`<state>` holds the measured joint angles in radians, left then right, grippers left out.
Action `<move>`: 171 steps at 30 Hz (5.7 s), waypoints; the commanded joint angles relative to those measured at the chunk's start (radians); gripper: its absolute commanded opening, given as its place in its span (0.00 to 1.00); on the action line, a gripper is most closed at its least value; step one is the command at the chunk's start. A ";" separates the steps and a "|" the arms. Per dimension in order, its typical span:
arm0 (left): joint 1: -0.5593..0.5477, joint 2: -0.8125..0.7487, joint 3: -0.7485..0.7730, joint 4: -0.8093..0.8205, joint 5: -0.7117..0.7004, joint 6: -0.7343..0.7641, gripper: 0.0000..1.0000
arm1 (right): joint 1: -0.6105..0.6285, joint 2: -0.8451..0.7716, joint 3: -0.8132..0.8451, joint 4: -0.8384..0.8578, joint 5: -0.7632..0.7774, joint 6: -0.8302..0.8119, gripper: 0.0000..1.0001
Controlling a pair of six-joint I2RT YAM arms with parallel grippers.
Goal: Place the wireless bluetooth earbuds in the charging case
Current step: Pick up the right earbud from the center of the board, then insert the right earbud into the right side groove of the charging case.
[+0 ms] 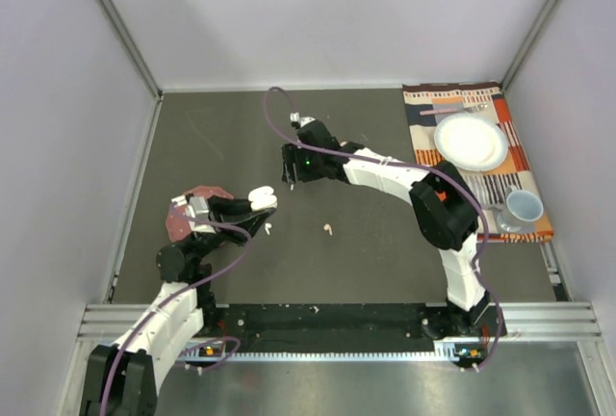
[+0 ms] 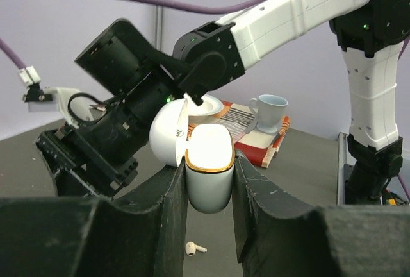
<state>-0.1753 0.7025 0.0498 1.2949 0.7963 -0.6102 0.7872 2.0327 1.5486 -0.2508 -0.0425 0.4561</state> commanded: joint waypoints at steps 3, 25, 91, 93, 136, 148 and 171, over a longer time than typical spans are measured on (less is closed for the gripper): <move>0.007 -0.038 0.004 0.316 -0.025 -0.022 0.00 | 0.010 0.082 0.097 -0.030 0.038 0.018 0.63; 0.007 -0.084 0.027 0.216 -0.020 0.012 0.00 | 0.024 0.218 0.246 -0.107 0.078 -0.031 0.45; 0.007 -0.087 0.027 0.130 -0.023 0.055 0.00 | 0.046 0.333 0.350 -0.197 0.121 -0.085 0.24; 0.007 -0.087 0.027 0.127 -0.022 0.055 0.00 | 0.047 0.330 0.350 -0.196 0.128 -0.085 0.19; 0.002 -0.098 0.099 -0.086 0.050 0.079 0.00 | 0.148 -0.781 -0.525 0.413 0.536 -0.353 0.11; 0.000 -0.098 0.108 -0.132 0.096 0.107 0.00 | 0.308 -0.907 -0.591 0.561 0.512 -0.575 0.11; -0.004 -0.090 0.099 -0.174 0.070 0.153 0.00 | 0.498 -0.832 -0.522 0.613 0.472 -0.751 0.08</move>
<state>-0.1761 0.6170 0.1181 1.0943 0.8772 -0.4759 1.2655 1.1770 0.9695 0.3416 0.4503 -0.2756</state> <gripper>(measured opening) 0.337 0.191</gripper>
